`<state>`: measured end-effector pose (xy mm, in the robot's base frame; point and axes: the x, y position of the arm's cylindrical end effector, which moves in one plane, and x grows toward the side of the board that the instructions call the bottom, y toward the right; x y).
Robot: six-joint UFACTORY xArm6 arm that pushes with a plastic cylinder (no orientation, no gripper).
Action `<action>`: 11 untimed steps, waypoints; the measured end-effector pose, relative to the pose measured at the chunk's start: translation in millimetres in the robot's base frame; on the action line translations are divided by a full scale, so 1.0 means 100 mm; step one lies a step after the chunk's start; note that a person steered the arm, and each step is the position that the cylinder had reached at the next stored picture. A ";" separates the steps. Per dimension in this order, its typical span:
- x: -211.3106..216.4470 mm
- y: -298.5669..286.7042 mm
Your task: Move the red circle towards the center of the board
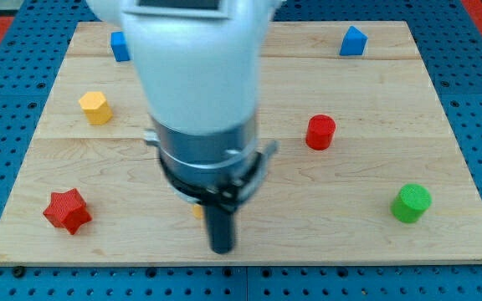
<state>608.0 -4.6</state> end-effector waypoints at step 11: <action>-1.66 2.85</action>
